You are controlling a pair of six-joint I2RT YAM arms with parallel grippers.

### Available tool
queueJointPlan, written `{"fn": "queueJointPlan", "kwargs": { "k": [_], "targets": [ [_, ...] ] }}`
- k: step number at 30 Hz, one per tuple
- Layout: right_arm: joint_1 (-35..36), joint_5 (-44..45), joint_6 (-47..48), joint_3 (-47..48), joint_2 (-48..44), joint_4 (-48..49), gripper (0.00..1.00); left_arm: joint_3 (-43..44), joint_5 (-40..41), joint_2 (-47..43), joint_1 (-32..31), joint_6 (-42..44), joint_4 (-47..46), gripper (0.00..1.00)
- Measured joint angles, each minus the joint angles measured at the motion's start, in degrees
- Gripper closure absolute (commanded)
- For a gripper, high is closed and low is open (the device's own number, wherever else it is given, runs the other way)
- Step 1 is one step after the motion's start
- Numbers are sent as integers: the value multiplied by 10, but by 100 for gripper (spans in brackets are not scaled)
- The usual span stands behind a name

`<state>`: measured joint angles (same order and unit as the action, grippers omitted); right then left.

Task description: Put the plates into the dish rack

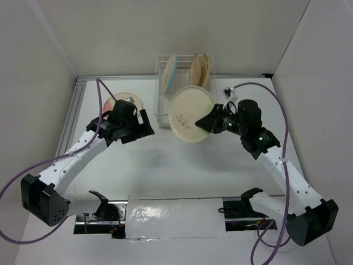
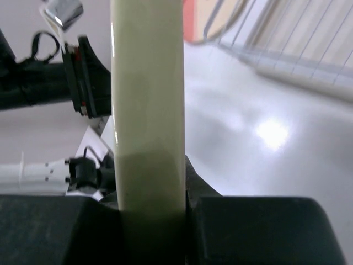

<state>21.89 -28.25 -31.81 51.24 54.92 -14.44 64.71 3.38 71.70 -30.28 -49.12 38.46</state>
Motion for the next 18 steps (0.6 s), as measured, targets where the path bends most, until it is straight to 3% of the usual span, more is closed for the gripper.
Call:
{"fn": "queueJointPlan", "kwargs": {
  "k": [6,13,18],
  "targets": [
    [0,70,28,143,105,-16,100,9,-7,-3,89,85,42,1],
    [0,181,47,295,265,-20,100,-9,5,-49,127,140,54,1],
    [3,272,55,364,352,-19,100,-73,22,-104,139,149,35,1]
  ]
}}
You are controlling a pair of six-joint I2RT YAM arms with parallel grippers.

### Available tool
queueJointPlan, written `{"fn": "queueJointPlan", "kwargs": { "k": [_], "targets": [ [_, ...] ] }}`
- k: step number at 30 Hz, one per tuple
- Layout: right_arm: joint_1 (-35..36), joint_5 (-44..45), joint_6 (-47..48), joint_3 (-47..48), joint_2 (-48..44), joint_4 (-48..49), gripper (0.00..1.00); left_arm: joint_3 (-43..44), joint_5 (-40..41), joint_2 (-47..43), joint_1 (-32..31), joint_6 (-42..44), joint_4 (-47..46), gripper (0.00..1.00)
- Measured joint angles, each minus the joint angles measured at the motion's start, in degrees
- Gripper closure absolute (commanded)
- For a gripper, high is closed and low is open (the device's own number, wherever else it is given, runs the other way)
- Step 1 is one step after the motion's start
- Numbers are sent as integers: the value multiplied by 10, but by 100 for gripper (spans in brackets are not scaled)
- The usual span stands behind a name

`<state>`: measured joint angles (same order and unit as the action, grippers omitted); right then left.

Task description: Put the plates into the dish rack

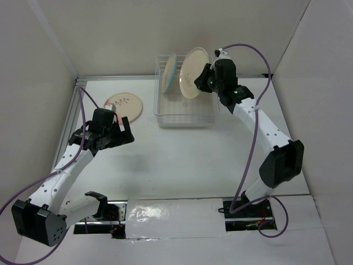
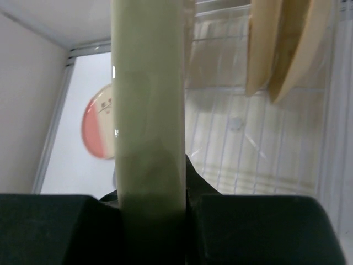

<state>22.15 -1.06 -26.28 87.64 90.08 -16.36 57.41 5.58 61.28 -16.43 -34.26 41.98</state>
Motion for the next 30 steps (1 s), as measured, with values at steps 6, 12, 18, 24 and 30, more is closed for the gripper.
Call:
{"fn": "queueJointPlan", "kwargs": {
  "k": [6,12,18,24,30],
  "targets": [
    [6,75,15,89,91,-2,100,-43,-6,-18,27,5,-7,1],
    [22,131,35,187,179,-4,100,-43,-30,-21,40,13,-30,1],
    [29,161,40,260,260,-4,100,-43,-50,-23,47,13,-35,1],
    [29,184,41,281,320,-5,100,-44,-58,-23,49,14,-38,1],
    [29,178,37,312,377,-3,100,-46,-63,-23,53,14,-40,1]
  ]
}}
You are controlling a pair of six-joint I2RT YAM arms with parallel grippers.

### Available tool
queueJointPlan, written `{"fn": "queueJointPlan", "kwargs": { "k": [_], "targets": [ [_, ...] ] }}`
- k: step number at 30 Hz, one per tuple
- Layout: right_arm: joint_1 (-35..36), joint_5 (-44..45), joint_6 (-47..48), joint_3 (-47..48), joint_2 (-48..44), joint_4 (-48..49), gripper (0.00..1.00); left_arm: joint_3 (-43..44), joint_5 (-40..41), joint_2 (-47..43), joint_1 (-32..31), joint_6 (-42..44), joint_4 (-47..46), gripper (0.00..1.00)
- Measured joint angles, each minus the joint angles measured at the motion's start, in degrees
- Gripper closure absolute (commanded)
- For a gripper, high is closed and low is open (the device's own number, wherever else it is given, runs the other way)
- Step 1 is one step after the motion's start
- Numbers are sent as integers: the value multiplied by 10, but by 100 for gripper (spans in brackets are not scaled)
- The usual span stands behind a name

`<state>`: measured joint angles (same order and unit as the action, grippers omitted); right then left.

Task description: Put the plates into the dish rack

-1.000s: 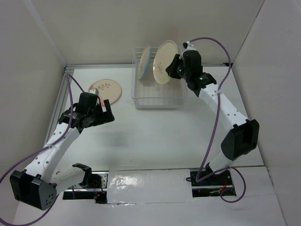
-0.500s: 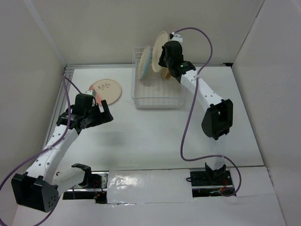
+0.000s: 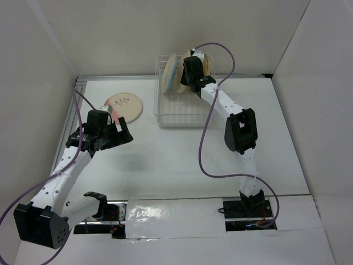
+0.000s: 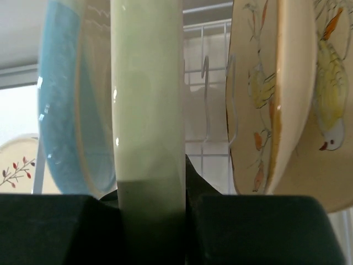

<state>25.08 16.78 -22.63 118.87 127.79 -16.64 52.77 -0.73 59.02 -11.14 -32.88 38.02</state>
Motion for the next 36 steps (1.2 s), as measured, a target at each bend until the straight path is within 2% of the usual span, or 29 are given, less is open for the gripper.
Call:
{"fn": "queueJointPlan", "kwargs": {
  "k": [10,12,13,14,16,17,20,24,28,36],
  "targets": [
    [0,-16,-9,34,62,17,100,0,-7,0,1,0,-1,1],
    [0,-20,-9,45,71,18,96,0,-7,0,1,0,-1,1],
    [0,-22,-9,50,76,19,94,0,-7,0,1,0,-2,1],
    [0,-23,-9,56,81,20,85,0,-7,0,1,0,-2,1],
    [-1,-24,-9,66,90,21,74,0,-7,0,1,0,-2,1],
    [-1,-24,-9,72,94,21,62,0,-7,0,1,0,-2,1],
    [-1,-22,-11,81,96,32,49,0,-7,0,1,0,-2,1],
    [-2,-11,-6,86,93,42,42,0,-7,0,1,1,-2,1],
    [0,6,0,74,78,42,39,0,-7,0,1,1,-2,1],
    [24,60,11,26,-14,30,34,0,-4,3,5,1,-3,1]
  ]
}}
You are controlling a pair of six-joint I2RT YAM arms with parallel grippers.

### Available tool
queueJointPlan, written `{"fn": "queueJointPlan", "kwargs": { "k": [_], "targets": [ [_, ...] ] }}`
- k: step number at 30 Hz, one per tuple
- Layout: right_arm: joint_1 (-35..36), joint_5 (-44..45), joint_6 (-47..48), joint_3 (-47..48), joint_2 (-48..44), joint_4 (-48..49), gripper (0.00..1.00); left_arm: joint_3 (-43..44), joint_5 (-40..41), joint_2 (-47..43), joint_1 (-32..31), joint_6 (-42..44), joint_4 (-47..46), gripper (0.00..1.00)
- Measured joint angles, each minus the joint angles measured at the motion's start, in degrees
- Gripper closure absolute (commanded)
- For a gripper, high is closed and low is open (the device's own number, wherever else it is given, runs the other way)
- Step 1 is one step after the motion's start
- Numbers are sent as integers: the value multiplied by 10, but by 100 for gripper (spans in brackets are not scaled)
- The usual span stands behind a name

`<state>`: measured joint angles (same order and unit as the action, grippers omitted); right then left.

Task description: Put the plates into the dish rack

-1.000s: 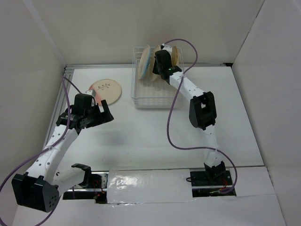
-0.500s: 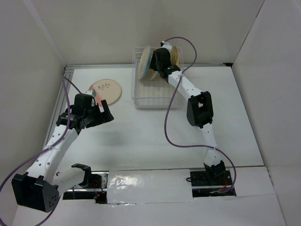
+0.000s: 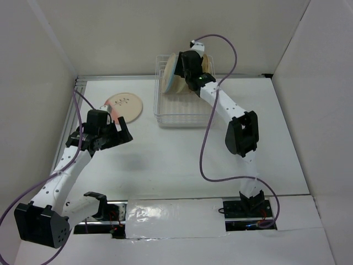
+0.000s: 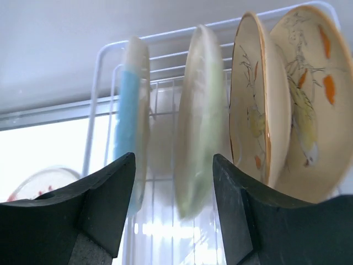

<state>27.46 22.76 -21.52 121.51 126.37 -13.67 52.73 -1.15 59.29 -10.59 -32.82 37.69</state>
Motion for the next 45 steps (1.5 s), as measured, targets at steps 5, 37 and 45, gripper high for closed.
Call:
{"fn": "queueJointPlan", "kwargs": {
  "k": [5,37,45],
  "targets": [
    [38,38,7,-49,-89,-12,29,-3,7,9,4,-1,0,1],
    [33,-107,-179,-740,-761,1,15,157,20,293,133,-128,-17,12],
    [21,-157,-197,-785,-782,9,15,259,43,441,135,-143,-17,15]
  ]
}}
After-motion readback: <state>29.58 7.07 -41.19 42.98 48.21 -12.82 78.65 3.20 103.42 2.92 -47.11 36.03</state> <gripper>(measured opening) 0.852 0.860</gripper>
